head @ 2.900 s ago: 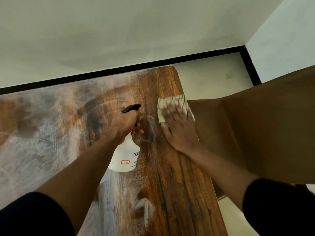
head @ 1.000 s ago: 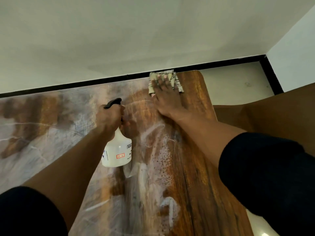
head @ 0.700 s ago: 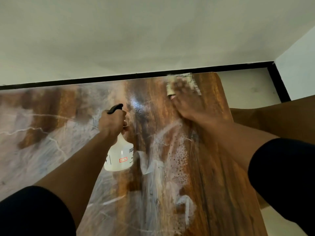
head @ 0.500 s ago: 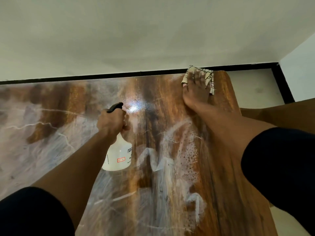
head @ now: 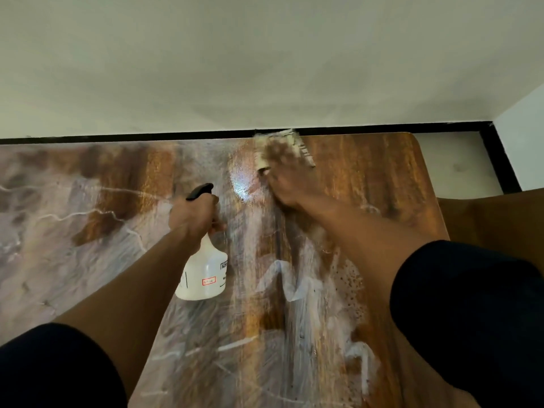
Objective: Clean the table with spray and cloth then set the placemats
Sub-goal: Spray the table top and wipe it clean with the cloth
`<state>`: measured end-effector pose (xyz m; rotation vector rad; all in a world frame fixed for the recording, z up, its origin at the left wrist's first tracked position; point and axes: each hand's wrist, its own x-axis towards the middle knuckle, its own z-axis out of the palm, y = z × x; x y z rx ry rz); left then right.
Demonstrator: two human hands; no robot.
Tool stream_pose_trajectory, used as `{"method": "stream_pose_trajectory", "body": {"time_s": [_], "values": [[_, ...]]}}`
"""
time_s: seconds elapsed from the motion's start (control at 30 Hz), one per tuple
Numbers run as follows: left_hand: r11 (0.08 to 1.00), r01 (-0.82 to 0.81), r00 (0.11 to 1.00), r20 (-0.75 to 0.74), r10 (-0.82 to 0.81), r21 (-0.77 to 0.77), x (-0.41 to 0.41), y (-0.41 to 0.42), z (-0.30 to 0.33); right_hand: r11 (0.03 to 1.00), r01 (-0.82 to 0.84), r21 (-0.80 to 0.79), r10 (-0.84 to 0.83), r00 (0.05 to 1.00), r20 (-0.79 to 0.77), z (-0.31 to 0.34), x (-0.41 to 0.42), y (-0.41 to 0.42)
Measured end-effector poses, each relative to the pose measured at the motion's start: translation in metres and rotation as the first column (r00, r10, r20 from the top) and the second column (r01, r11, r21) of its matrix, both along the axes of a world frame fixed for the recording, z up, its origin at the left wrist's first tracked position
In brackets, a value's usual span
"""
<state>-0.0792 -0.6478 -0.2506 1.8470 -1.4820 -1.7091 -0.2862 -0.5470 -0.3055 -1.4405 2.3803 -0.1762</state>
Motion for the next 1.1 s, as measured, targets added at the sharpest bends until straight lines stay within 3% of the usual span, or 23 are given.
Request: {"method": "stream_pose_trajectory", "body": {"time_s": [0.2, 0.33, 0.63, 0.77, 0.87, 0.93, 1.1], "values": [[0.997, 0.065, 0.995, -0.084, -0.062, 0.040, -0.016, 0.000, -0.003, 0.892, 0.451, 0.035, -0.451, 0.893, -0.009, -0.003, -0.091, 0.053], [0.993, 0.117, 0.989, -0.089, -0.115, 0.020, -0.016, -0.004, 0.005, 0.856, 0.516, 0.038, -0.517, 0.856, 0.000, -0.004, -0.085, 0.048], [0.999, -0.040, 0.998, -0.052, 0.039, -0.018, 0.025, -0.051, 0.008, 0.997, 0.072, -0.009, -0.072, 0.997, 0.028, -0.002, 0.062, -0.054], [0.994, -0.093, 0.996, -0.001, 0.093, -0.055, 0.057, -0.069, 0.005, 0.976, -0.210, -0.053, 0.210, 0.978, -0.016, -0.007, 0.132, -0.067], [0.994, -0.107, 0.994, 0.009, 0.108, -0.038, 0.074, -0.077, 0.003, 0.945, -0.319, -0.072, 0.319, 0.948, -0.013, -0.011, 0.139, -0.061], [0.993, -0.111, 0.994, 0.016, 0.111, -0.030, 0.082, -0.079, 0.005, 0.960, -0.274, -0.057, 0.273, 0.962, -0.013, -0.009, 0.119, -0.064], [0.994, -0.105, 0.994, 0.019, 0.106, -0.028, 0.093, -0.079, 0.007, 0.981, 0.191, -0.046, -0.190, 0.981, 0.026, -0.004, 0.031, -0.067]]}}
